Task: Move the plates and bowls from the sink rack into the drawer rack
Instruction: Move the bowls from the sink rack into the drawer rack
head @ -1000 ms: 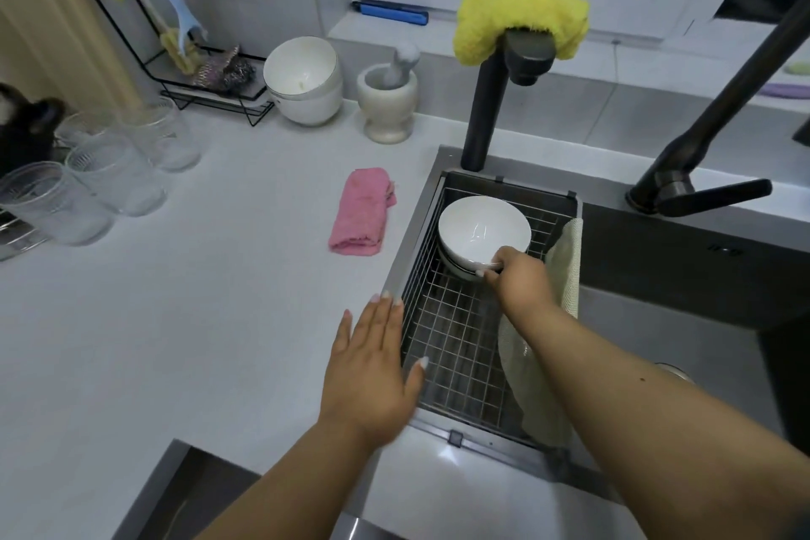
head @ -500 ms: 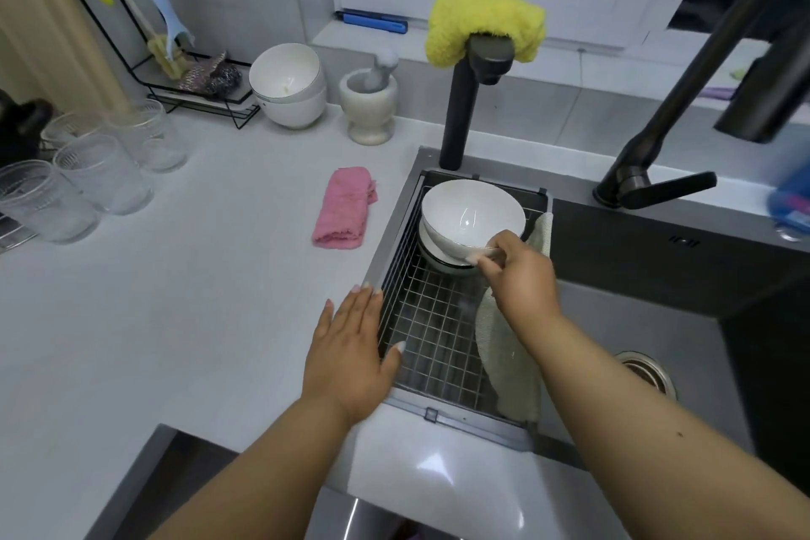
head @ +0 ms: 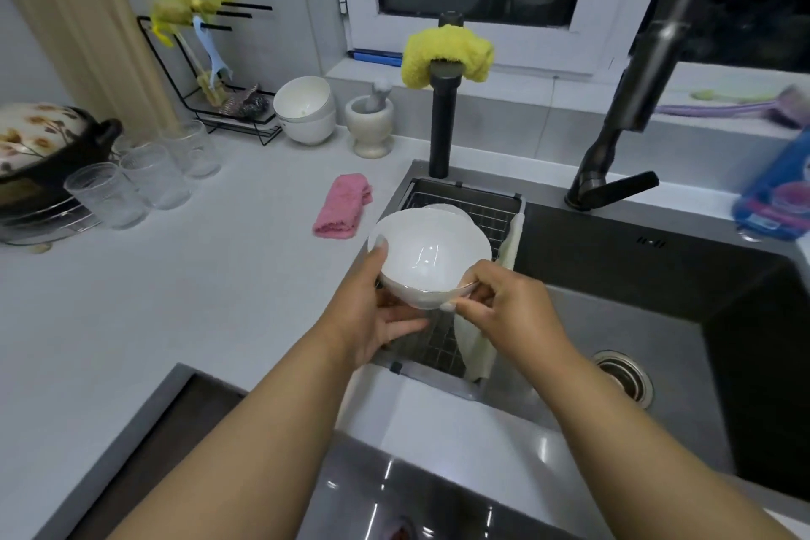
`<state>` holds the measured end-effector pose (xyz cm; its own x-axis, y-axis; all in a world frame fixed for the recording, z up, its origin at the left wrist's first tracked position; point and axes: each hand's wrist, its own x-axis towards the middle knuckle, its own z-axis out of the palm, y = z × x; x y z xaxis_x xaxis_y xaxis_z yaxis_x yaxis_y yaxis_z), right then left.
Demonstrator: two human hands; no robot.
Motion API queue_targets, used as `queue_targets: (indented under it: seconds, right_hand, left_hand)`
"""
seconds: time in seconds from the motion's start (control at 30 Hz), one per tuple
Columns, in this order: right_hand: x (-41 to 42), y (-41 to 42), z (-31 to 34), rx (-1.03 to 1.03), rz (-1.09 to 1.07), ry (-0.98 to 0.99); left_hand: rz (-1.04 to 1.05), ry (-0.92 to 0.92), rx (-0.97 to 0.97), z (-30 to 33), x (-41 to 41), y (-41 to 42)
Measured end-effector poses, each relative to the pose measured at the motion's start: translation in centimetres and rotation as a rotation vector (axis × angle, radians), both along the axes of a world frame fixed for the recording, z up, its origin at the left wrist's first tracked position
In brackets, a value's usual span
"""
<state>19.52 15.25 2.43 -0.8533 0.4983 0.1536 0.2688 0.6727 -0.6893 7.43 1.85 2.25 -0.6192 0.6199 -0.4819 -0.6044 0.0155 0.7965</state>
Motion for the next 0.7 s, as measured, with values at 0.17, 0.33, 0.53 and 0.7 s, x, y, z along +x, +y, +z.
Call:
queue_targets:
  seconds: [0.17, 0.33, 0.53, 0.7]
  right_hand:
    - [3.0, -0.7, 0.6, -0.167, 0.107, 0.057]
    - [5.5, -2.0, 1.9, -0.454, 0.046, 0.112]
    - [7.2, -5.3, 1.7, -0.961, 0.167, -0.052]
    - [8.1, -9.2, 2.4, -1.180, 0.324, -0.178]
  left_hand:
    - [0.227, -0.093, 0.058, 0.6, 4.6, -1.3]
    - [0.398, -0.134, 0.085, 1.5, 9.6, -3.5]
    - [0.510, -0.095, 0.033, 2.8, 14.5, -7.4]
    - [0.654, -0.056, 0.039, 4.0, 17.3, -11.9]
